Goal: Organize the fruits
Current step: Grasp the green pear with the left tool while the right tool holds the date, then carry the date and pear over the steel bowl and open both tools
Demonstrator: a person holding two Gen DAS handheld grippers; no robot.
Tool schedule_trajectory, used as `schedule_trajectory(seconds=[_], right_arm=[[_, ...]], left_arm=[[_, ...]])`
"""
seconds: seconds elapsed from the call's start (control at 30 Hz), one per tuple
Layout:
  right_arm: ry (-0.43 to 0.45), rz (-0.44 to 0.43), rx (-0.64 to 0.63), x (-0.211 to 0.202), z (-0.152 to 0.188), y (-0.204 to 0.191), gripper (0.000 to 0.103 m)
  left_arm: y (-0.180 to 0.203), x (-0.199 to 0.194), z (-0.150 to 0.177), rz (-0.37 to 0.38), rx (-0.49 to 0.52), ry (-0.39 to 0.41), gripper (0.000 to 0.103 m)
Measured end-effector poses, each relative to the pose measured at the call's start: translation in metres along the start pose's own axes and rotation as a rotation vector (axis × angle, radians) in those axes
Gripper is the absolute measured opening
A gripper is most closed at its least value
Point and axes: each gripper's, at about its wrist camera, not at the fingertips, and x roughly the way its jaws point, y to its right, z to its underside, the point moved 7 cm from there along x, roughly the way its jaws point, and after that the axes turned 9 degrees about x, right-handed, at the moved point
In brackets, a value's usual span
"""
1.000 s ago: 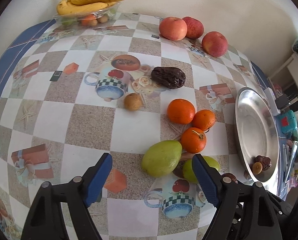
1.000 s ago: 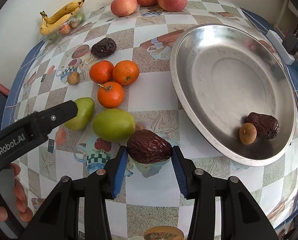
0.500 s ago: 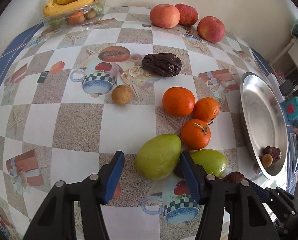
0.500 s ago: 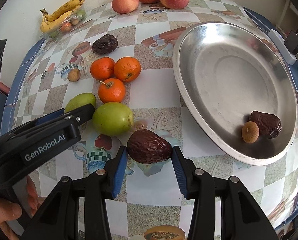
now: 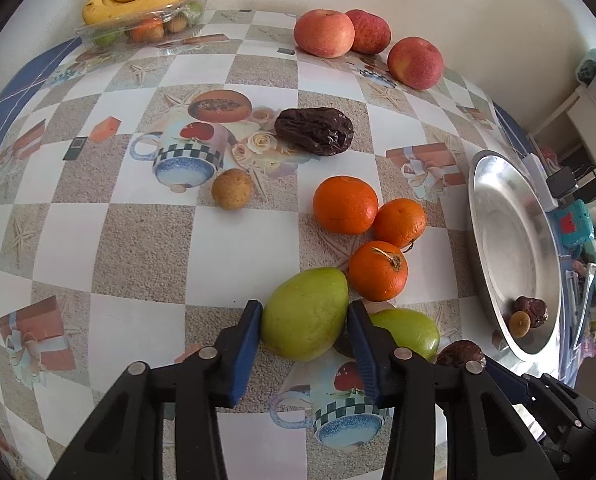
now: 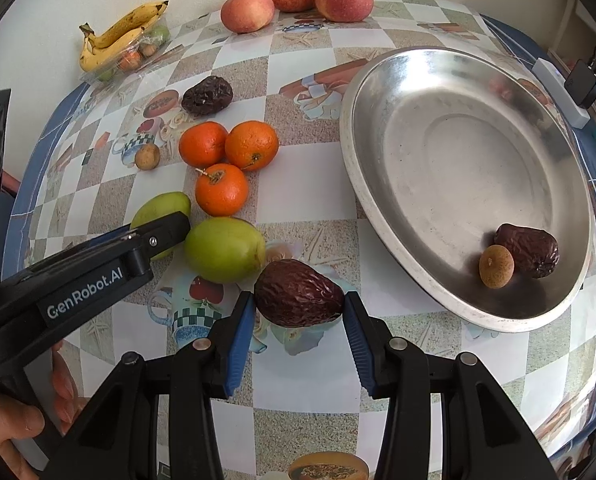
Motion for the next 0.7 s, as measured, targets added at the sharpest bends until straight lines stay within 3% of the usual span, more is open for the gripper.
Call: schedule_trajectory(seconds=[0.2, 0.4, 0.7], right_arm=[[0.041, 0.005, 0.032, -0.009, -0.006, 0.008, 0.047], [0.105, -0.025, 0.090, -0.025, -0.017, 0.017, 0.047], [0.216, -0.031, 0.183, -0.051, -0.031, 0.038, 0.047]], left_arm=[[-0.017, -0.007, -0.001, -0.025, -0.075, 0.022, 0.046], [-0.027, -0.025, -0.009, 0.026, -0.152, 0.090, 0.046], [-0.006, -0.055, -0.021, 0.067, -0.091, 0.182, 0.046]])
